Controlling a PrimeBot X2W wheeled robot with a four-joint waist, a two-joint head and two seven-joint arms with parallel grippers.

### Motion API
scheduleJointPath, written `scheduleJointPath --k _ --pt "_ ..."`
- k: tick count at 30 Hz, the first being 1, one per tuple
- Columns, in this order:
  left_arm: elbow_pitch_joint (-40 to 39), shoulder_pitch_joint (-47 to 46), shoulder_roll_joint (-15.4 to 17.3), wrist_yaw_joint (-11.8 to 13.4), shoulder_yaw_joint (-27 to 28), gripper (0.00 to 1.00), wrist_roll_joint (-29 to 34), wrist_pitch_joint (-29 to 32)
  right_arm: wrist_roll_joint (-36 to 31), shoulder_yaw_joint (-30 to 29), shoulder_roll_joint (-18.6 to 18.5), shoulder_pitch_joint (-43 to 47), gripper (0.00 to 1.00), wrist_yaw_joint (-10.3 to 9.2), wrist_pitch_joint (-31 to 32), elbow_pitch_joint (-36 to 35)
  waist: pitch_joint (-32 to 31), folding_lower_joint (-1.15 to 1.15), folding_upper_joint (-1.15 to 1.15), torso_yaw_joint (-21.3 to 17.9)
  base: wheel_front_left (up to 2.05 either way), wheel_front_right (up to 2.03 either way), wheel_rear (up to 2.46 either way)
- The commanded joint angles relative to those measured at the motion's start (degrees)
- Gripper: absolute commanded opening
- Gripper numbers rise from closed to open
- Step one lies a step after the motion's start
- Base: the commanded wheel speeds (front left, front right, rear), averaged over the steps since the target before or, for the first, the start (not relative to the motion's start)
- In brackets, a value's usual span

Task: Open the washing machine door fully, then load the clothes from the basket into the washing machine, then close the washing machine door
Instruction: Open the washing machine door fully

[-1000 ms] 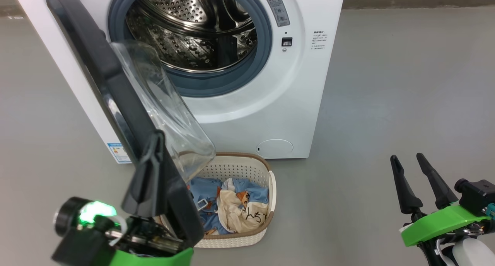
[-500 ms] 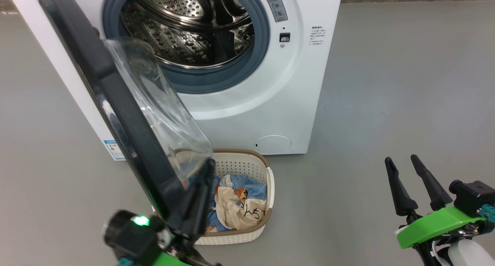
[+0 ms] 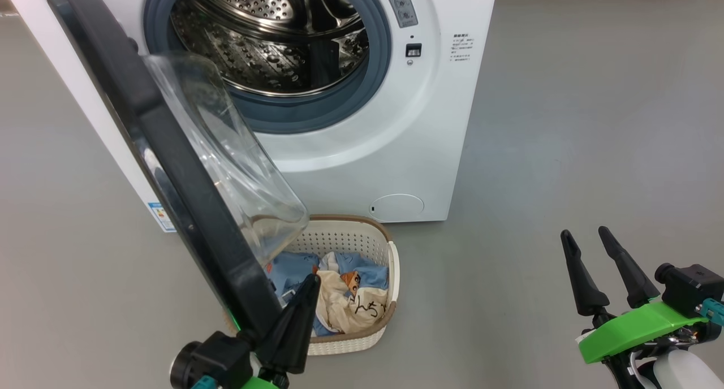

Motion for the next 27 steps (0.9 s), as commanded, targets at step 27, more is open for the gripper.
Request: scheduleJointPath --k 27 --pt "5.96 -4.77 0.99 2.14 4.37 0.0 -3.48 -2.15 0.34 -0.8 0.08 -1.76 1.0 0.33 -0.46 -1.31 -0.2 0.0 0.0 7.57 0.0 0.0 0.0"
